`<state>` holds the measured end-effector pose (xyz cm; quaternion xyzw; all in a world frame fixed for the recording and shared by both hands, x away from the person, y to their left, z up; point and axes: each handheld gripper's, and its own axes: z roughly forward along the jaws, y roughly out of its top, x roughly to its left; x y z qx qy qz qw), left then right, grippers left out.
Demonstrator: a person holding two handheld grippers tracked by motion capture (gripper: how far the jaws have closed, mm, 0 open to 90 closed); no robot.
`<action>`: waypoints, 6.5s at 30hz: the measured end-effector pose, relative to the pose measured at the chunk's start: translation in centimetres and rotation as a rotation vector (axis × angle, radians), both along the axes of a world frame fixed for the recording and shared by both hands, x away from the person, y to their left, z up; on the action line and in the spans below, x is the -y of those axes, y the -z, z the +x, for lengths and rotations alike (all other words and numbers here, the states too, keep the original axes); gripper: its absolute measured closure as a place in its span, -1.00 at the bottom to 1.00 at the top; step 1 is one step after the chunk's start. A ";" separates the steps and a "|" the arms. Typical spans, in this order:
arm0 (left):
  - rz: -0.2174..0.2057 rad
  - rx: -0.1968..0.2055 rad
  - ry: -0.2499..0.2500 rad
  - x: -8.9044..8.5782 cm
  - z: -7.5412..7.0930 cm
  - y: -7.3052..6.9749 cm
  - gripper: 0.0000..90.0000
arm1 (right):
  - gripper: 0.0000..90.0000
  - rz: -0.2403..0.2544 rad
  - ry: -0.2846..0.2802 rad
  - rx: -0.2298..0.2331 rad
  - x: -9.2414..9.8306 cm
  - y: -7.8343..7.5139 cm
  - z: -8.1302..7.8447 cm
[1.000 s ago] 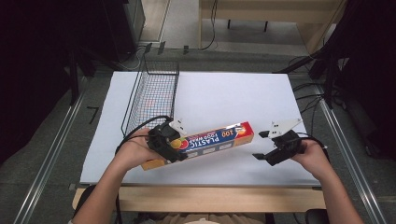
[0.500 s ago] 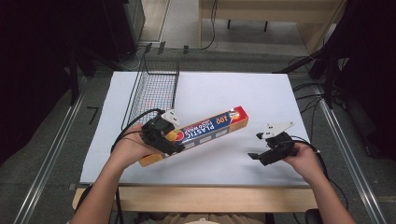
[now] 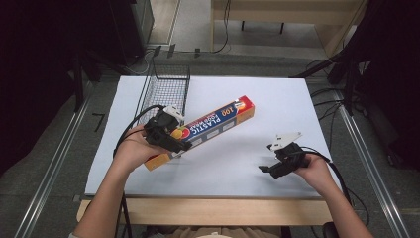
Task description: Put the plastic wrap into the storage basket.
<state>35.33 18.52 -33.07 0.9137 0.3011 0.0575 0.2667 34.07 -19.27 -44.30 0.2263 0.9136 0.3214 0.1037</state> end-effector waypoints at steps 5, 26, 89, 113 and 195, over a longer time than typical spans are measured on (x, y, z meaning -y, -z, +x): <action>-0.017 -0.008 -0.042 -0.9 0.7 -0.5 -0.13 | -0.56 0.006 0.003 -0.003 0.0 0.0 0.0; -0.002 0.029 -0.267 -3.4 3.7 -1.4 -0.13 | -0.56 0.008 0.013 0.023 0.0 -0.2 0.0; 0.056 -0.042 -0.816 -4.0 11.1 4.2 -0.13 | -0.56 0.006 -0.004 0.004 -0.2 -0.2 -0.2; 0.074 -0.089 -0.787 -2.9 11.8 5.3 -0.17 | -0.56 0.001 -0.011 0.000 -0.3 -0.1 -0.2; -0.156 -0.020 0.092 5.1 -3.6 7.3 -0.49 | -0.56 0.045 -0.029 -0.019 -0.3 0.0 -0.2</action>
